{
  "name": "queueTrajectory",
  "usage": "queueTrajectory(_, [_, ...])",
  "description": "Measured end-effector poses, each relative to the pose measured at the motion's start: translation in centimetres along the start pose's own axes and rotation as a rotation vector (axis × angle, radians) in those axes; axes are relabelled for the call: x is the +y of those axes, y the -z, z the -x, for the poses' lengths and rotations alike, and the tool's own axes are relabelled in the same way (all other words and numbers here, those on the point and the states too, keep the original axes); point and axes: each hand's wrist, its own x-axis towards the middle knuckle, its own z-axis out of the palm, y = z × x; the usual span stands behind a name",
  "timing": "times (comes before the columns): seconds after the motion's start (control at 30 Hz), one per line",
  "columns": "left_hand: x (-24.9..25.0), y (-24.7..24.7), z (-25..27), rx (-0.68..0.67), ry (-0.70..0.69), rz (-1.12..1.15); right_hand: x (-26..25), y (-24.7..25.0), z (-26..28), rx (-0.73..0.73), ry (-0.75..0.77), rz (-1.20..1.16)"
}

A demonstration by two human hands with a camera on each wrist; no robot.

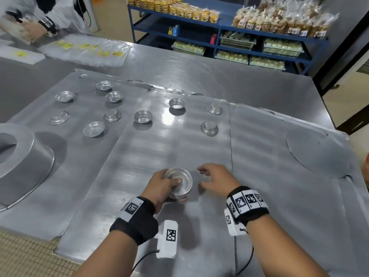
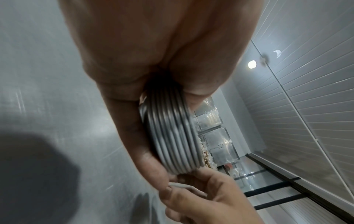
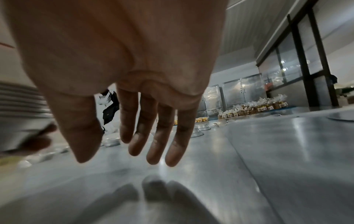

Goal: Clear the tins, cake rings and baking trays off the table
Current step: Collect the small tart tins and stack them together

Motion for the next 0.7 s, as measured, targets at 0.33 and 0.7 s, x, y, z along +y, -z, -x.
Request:
queueTrajectory(0.33, [0.4,1.1,-2.0,0.040,0.015,0.044,2.1,3.8,-10.7,0.135,-0.209,0.286])
queueTrajectory(0.7, [1.7,1.1,-3.9,0.062,0.028,0.077,4.4,5.9,-18.4,0.206,-0.416,0.249])
